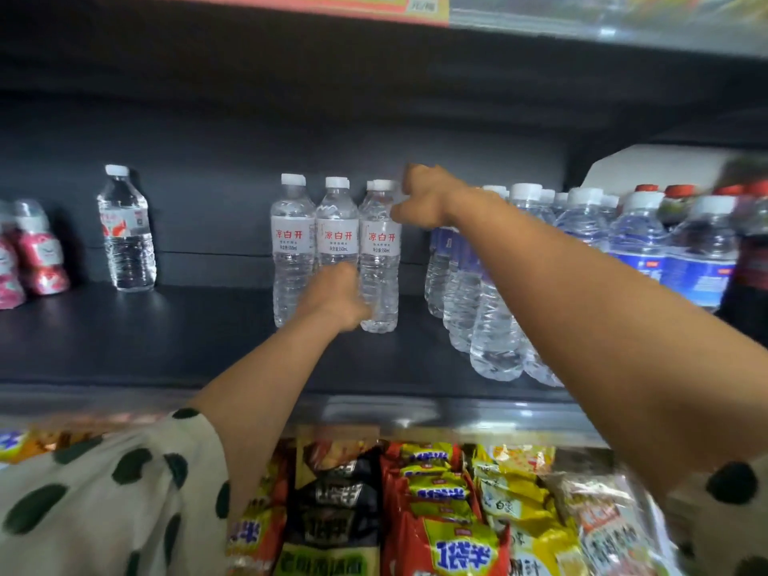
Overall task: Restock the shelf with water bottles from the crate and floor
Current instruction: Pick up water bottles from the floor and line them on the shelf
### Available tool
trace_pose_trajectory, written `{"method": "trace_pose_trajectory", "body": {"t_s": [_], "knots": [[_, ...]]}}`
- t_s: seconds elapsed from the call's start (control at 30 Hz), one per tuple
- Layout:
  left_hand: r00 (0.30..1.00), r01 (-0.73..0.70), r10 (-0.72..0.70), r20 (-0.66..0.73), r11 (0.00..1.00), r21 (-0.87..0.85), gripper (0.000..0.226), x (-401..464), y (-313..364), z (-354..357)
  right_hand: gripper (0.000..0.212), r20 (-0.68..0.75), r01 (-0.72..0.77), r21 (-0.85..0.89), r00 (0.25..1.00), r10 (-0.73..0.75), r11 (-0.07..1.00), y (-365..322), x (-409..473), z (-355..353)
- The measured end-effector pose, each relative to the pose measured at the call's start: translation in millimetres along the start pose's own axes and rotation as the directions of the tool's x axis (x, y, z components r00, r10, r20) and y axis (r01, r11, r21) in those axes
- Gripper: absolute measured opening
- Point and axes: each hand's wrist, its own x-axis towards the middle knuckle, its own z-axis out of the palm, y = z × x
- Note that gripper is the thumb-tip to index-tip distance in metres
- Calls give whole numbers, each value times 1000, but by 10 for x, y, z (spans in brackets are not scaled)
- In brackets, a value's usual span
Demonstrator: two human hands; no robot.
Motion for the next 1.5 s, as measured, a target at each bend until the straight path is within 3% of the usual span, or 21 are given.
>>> {"method": "trace_pose_trajectory", "body": {"t_s": [0.13, 0.23, 0.47, 0.67, 0.83, 1.0, 1.3, 1.5], "knots": [[993, -65, 63, 101, 998, 16, 23, -328, -23, -262, 34, 227, 43, -44, 973, -32, 998, -122, -646, 95], [982, -110, 99, 161, 992, 60, 26, -665, -35, -414, 31, 279, 49, -29, 960, -39, 998, -232, -1160, 179], [925, -296, 238, 297, 941, 165, 47, -1751, -156, -333, 59, 259, -71, -33, 963, 77, 997, -460, -2362, 542], [844, -440, 328, 424, 876, 199, 43, -2754, -408, 197, 73, 351, -110, -59, 928, 123, 992, -589, -3493, 1258], [771, -463, 279, 572, 863, 202, 55, -3291, -762, 982, 75, 427, -131, -66, 892, 147, 989, -457, -4215, 2015], [687, -435, 192, 701, 881, 185, 49, -3761, -1130, 1918, 71, 537, -208, -38, 821, 195, 977, -218, -4922, 3000], [510, -369, 84, 856, 920, 129, 62, -5000, -2089, 4099, 72, 761, -422, -48, 572, 307, 905, 151, -6625, 5248], [378, -352, 46, 925, 931, 98, 56, -5858, -2788, 5444, 69, 849, -513, -100, 403, 342, 852, 248, -7714, 6751]]}}
